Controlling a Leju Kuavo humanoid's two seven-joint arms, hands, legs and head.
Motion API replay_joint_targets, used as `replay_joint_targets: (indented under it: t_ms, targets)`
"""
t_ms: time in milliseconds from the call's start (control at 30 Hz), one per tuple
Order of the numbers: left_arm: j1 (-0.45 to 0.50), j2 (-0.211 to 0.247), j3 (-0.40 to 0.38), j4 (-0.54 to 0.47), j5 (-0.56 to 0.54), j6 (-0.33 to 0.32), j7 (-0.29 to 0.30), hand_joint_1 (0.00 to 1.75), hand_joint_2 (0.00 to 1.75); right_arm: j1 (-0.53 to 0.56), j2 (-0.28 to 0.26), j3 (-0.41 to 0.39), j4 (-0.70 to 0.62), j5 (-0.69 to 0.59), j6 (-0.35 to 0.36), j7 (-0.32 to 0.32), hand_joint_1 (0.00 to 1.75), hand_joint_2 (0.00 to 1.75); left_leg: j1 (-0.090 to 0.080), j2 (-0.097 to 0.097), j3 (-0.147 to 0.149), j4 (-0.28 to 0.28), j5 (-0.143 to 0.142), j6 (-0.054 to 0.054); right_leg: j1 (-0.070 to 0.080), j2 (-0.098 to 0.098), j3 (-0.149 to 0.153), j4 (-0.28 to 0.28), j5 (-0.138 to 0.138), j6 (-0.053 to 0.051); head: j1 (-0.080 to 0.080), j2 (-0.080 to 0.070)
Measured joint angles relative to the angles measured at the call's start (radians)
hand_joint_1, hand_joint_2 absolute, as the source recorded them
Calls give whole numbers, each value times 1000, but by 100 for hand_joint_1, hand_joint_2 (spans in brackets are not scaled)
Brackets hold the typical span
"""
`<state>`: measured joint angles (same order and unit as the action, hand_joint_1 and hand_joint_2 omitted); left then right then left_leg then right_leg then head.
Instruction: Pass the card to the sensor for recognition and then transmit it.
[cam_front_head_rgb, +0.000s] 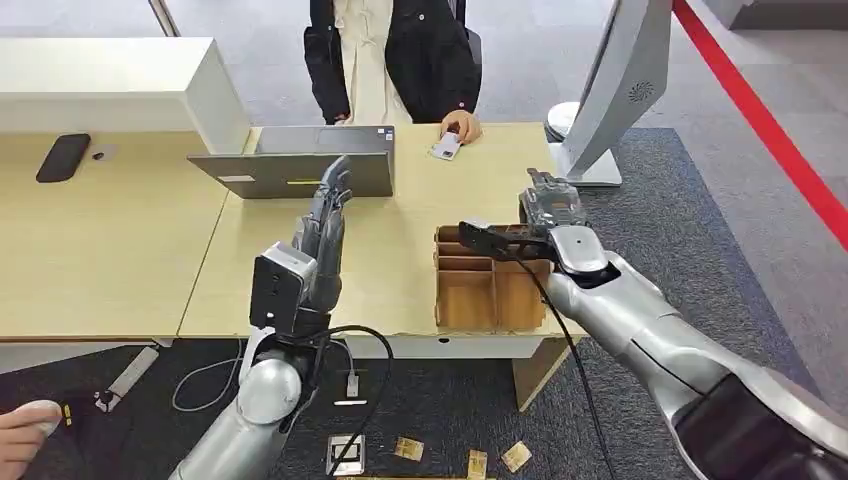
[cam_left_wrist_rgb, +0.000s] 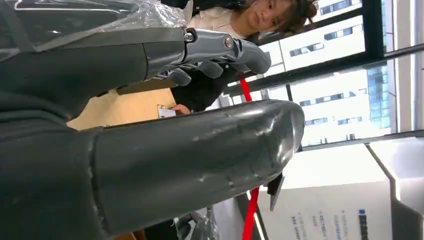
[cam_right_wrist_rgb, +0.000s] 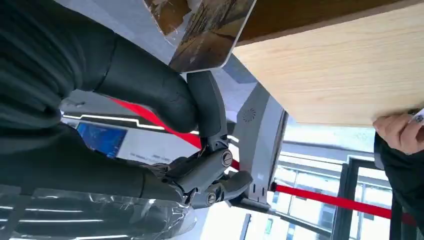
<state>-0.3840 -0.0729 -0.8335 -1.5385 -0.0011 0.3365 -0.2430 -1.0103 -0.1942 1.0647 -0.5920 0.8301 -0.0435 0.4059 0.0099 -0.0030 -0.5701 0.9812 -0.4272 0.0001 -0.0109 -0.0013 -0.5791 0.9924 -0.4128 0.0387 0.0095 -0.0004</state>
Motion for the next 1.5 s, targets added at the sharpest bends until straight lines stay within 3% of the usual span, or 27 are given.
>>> replay_joint_targets:
  t_ms: [133, 200, 233, 267, 300, 333, 367, 500, 567, 933, 1267, 1500]
  targets:
    - [-4, 0, -6, 8, 3, 0, 0, 0, 0, 0, -3, -1, -6, 2, 0, 0, 175, 175, 0, 0, 0, 0, 0, 0, 0, 0, 0, 0, 0, 0, 0, 0]
    - [-5, 0, -5, 8, 3, 0, -1, 0, 0, 0, -5, -1, -10, 2, 0, 0, 157, 175, 0, 0, 0, 0, 0, 0, 0, 0, 0, 0, 0, 0, 0, 0]
    - [-4, 0, -5, 8, 3, 0, -1, 0, 0, 1, -6, -1, -10, 2, 0, 0, 77, 175, 0, 0, 0, 0, 0, 0, 0, 0, 0, 0, 0, 0, 0, 0]
    - [-4, 0, -5, 8, 3, 0, -1, 0, 0, 1, -6, -1, -10, 2, 0, 0, 52, 175, 0, 0, 0, 0, 0, 0, 0, 0, 0, 0, 0, 0, 0, 0]
    - [-5, 0, -5, 8, 3, 0, -1, 0, 0, 0, -7, -1, -11, 4, 0, 0, 52, 175, 0, 0, 0, 0, 0, 0, 0, 0, 0, 0, 0, 0, 0, 0]
    - [-5, 0, -5, 8, 3, 0, -1, 0, 0, 0, -7, -1, -13, 5, 0, 0, 21, 175, 0, 0, 0, 0, 0, 0, 0, 0, 0, 0, 0, 0, 0, 0]
    - [-5, 0, -5, 8, 3, 0, -1, 0, 0, 0, -8, -1, -14, 5, 0, 0, 16, 175, 0, 0, 0, 0, 0, 0, 0, 0, 0, 0, 0, 0, 0, 0]
    - [-5, 0, -5, 8, 4, -14, 0, 0, 0, 0, -14, -1, -25, 3, 18, 0, 16, 175, 0, 0, 0, 0, 0, 0, 0, 0, 0, 0, 0, 0, 0, 0]
    - [-5, 0, -5, 8, 3, -18, 1, 0, 0, 1, -17, -1, -30, -1, 29, 0, 0, 175, 0, 0, 0, 0, 0, 0, 0, 0, 0, 0, 0, 0, 0, 0]
    - [-5, 0, -5, 8, 0, -22, 0, 0, 0, 0, -23, 0, -51, -23, 95, -13, 0, 175, 0, 0, 0, 0, 0, 0, 0, 0, 0, 0, 0, 0, 0, 0]
    - [-5, 0, -4, 7, -10, -22, 3, 0, 0, -2, -24, 0, -75, -21, 87, -9, 0, 175, 0, 0, 0, 0, 0, 0, 0, 0, 0, 0, 0, 0, 0, 0]
    - [-5, 0, -4, 7, -12, -22, 3, 0, 0, -6, -29, -1, -106, 15, -3, 14, 0, 175, 0, 0, 0, 0, 0, 0, 0, 0, 0, 0, 0, 0, 0, 0]
